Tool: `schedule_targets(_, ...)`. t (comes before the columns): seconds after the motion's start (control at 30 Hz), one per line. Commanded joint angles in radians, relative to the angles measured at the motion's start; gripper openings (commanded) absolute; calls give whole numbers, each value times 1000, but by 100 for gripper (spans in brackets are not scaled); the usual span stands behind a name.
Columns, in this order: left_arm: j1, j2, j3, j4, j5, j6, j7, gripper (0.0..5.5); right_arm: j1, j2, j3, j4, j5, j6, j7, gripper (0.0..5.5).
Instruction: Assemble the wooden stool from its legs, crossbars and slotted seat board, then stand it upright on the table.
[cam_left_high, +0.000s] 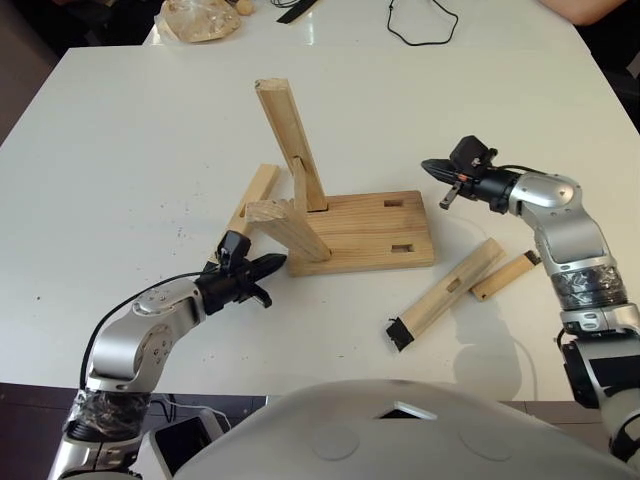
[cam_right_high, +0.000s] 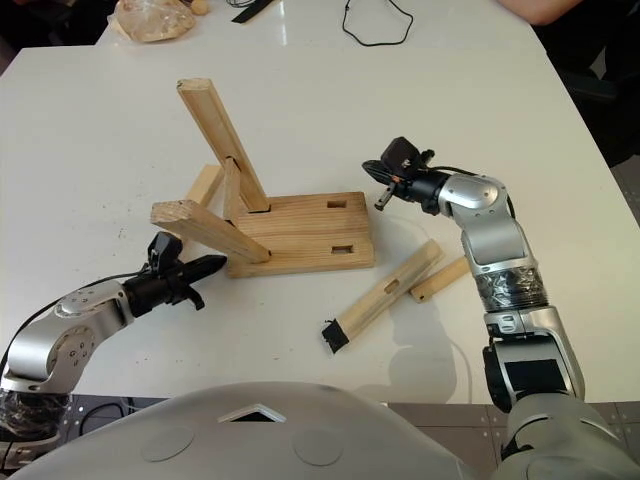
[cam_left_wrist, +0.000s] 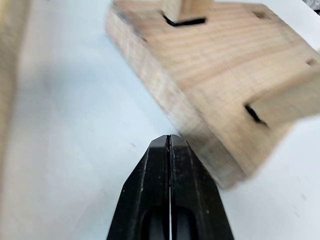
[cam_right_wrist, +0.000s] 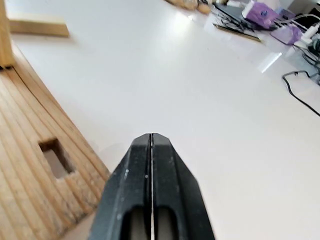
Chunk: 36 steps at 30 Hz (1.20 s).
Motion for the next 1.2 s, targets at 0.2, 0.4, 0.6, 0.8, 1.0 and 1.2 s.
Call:
schedule_targets(0.2, 48, 181, 147, -81, -103, 48, -234, 0, -127, 95, -12, 291, -37, -123, -31, 3)
schedule_targets(0.4, 71, 141, -122, -110, 26, 75, -188, 0, -245, 170, 81, 513, -112, -239, 63, 3)
schedule_targets(0.6, -66, -9, -251, 25, 160, 84, -13, 0, -249, 130, 128, 601, -150, -322, 215, 3)
schedule_targets(0.8, -193, -151, -181, 154, 154, 87, 119, 0, -140, 84, 129, 398, -84, -282, 386, 3)
schedule_targets(1.0, -259, -240, -141, 237, 161, 63, 197, 0, -17, 87, 114, 161, -45, -176, 366, 3)
schedule_targets(1.2, -334, -304, -116, 302, 168, 34, 224, 0, 31, 139, 111, 25, -57, -84, 268, 3)
